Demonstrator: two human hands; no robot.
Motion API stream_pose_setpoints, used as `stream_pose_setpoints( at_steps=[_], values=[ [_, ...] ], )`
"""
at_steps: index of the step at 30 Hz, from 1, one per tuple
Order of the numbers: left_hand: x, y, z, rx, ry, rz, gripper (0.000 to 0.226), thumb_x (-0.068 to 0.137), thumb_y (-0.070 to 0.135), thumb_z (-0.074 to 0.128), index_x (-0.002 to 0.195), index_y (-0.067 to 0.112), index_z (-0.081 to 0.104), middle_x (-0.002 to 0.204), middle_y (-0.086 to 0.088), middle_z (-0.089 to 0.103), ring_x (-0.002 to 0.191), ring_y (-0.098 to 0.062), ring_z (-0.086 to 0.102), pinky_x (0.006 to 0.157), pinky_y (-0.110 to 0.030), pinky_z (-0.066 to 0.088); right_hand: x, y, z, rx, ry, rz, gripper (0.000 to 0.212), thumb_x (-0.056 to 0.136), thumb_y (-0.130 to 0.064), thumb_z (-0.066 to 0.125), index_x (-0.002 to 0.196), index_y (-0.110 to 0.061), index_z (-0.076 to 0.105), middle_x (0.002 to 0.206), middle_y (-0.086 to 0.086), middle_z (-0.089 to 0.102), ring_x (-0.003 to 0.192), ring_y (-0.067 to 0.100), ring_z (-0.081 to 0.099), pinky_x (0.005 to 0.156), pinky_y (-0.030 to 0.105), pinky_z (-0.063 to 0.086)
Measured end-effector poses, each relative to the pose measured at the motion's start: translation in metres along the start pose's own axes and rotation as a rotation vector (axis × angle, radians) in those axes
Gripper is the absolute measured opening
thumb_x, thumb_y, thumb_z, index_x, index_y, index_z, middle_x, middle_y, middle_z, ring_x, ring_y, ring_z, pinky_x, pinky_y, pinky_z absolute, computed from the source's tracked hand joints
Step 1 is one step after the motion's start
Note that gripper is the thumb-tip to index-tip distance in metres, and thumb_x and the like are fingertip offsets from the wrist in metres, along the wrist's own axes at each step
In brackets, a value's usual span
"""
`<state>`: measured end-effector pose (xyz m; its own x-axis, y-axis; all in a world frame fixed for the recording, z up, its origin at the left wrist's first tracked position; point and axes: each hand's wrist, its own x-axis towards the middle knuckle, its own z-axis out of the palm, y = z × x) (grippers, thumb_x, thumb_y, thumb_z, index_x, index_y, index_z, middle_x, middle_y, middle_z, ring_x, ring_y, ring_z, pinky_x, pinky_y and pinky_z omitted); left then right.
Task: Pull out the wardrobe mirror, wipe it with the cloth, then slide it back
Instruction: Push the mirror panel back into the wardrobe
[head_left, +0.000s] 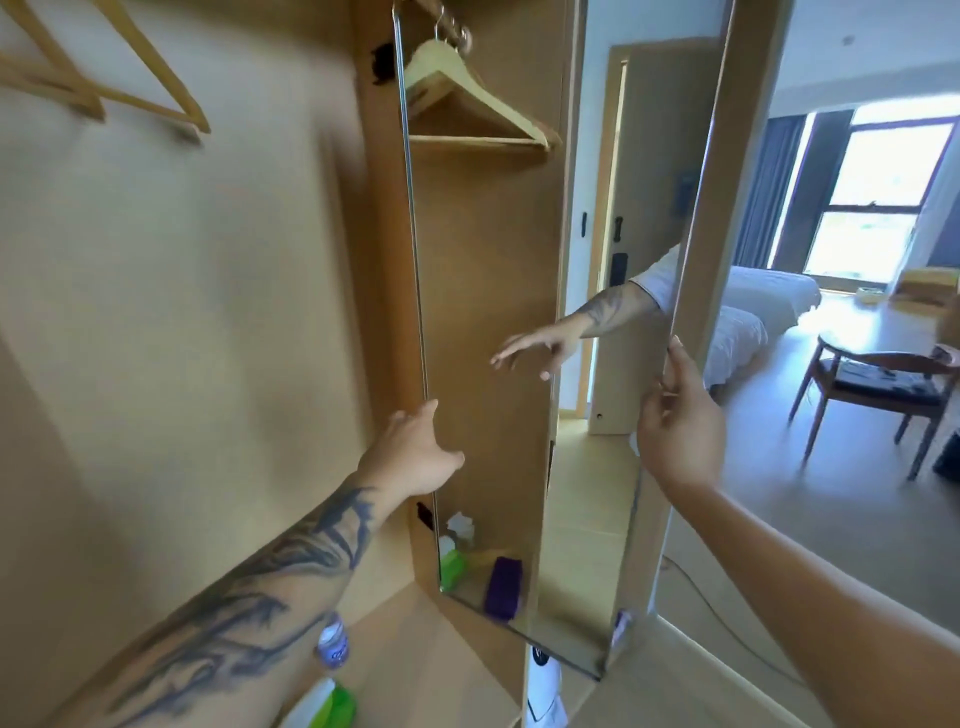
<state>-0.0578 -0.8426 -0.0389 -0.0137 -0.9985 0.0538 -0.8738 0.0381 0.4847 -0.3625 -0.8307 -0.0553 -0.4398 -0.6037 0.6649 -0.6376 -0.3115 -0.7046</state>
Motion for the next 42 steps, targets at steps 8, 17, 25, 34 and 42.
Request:
stream_pose_setpoints(
  at_steps=[8, 17, 25, 34, 42],
  values=[
    [-0.006, 0.003, 0.0, 0.0, 0.005, 0.065, 0.09, 0.093, 0.054, 0.067, 0.166, 0.036, 0.018, 0.166, -0.009, 0.031, 0.148, -0.032, 0.043, 0.113, -0.043, 0.044, -0.017, -0.004, 0.003, 0.037, 0.003, -0.103, 0.059, 0.104, -0.032, 0.047, 0.16, -0.038, 0.032, 0.096, -0.003, 0.065, 0.082, 0.022, 0.065, 0.081, 0.048, 0.059],
    [-0.012, 0.002, 0.012, -0.032, -0.013, 0.078, 0.089, 0.091, 0.053, 0.068, 0.165, 0.037, 0.022, 0.161, -0.01, 0.037, 0.145, -0.035, 0.044, 0.115, -0.042, 0.043, -0.028, -0.028, 0.009, 0.063, -0.143, -0.277, 0.036, 0.112, -0.014, 0.042, 0.145, -0.023, 0.056, 0.115, -0.01, 0.071, 0.094, 0.021, 0.067, 0.08, 0.045, 0.059],
    [-0.02, 0.015, 0.008, -0.007, 0.031, 0.089, 0.09, 0.091, 0.056, 0.066, 0.165, 0.037, 0.019, 0.162, -0.01, 0.034, 0.146, -0.036, 0.044, 0.115, -0.045, 0.044, -0.024, -0.024, 0.017, 0.027, -0.193, -0.278, 0.063, 0.106, -0.012, 0.054, 0.161, -0.036, 0.036, 0.11, -0.009, 0.069, 0.087, 0.022, 0.064, 0.082, 0.047, 0.059],
    [-0.034, 0.03, 0.002, -0.02, 0.093, 0.049, 0.089, 0.088, 0.057, 0.066, 0.163, 0.038, 0.022, 0.16, -0.008, 0.037, 0.146, -0.035, 0.043, 0.116, -0.048, 0.044, -0.011, -0.023, 0.027, -0.186, -0.47, -0.246, 0.1, 0.102, -0.025, 0.06, 0.157, -0.059, -0.017, 0.097, 0.002, 0.069, 0.078, 0.029, 0.066, 0.07, 0.04, 0.053],
    [-0.046, 0.061, 0.001, 0.002, 0.139, -0.005, 0.087, 0.089, 0.058, 0.064, 0.162, 0.038, 0.021, 0.158, -0.007, 0.038, 0.146, -0.035, 0.041, 0.114, -0.046, 0.044, 0.007, -0.04, 0.017, -0.358, -0.675, -0.199, 0.091, 0.103, -0.033, 0.046, 0.152, -0.059, -0.026, 0.073, -0.008, 0.055, 0.061, 0.014, 0.05, 0.062, 0.037, 0.045]
  ],
)
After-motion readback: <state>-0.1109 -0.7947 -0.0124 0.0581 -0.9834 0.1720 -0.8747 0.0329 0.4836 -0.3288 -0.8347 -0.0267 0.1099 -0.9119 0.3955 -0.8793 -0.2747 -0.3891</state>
